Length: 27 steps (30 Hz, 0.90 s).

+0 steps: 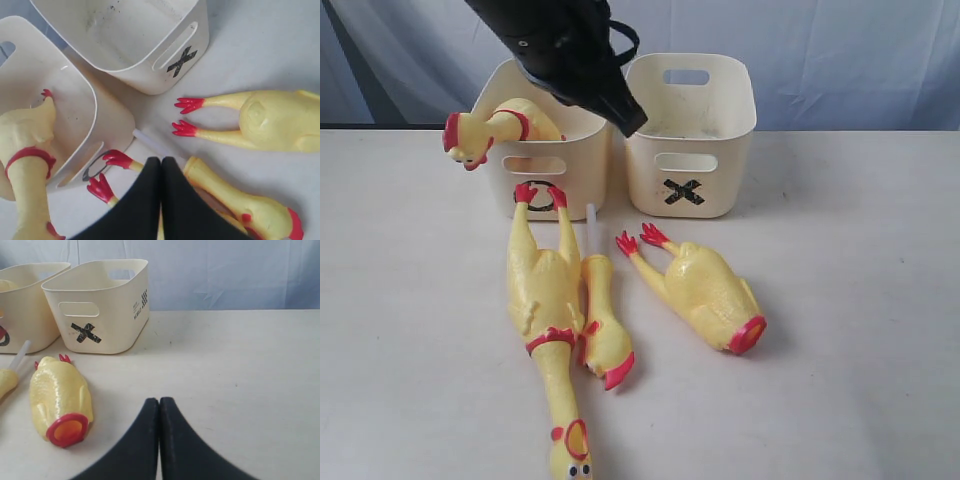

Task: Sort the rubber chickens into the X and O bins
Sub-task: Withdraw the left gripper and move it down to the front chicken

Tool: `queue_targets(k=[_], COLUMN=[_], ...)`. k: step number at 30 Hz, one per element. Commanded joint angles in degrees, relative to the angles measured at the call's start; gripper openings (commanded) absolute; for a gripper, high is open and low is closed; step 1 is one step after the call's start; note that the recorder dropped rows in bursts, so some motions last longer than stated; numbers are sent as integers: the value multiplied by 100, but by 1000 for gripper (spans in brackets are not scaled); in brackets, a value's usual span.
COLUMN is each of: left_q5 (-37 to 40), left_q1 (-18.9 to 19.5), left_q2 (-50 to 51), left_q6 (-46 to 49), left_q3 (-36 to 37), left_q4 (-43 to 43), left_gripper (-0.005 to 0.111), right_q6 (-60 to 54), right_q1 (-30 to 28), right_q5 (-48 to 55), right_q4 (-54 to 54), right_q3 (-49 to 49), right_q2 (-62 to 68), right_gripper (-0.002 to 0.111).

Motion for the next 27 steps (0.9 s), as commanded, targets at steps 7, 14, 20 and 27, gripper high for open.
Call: queue_targets(k=[7,14,20,27], left_q5=[-77,-104,-182,-555], left_q1=[-333,-885,-1293,-1669], left_q2=[-1140,-1945,-2432,-2779], left_q6=[-1092,-1820,-2564,-3278], left_q3=[1213,2069,2844,3819], left_q4=[70,32,69,0], left_gripper=[0,0,0,0], right_q6=[-7,-7,-7,-7], right_q1=[-13,-13,-13,-13], right_q5=[-32,-32,-32,-32], right_q4=[-2,-2,-2,-2], right_q3=[28,28,28,28], right_q2=[-31,-31,-31,-31], right_gripper=[0,0,0,0])
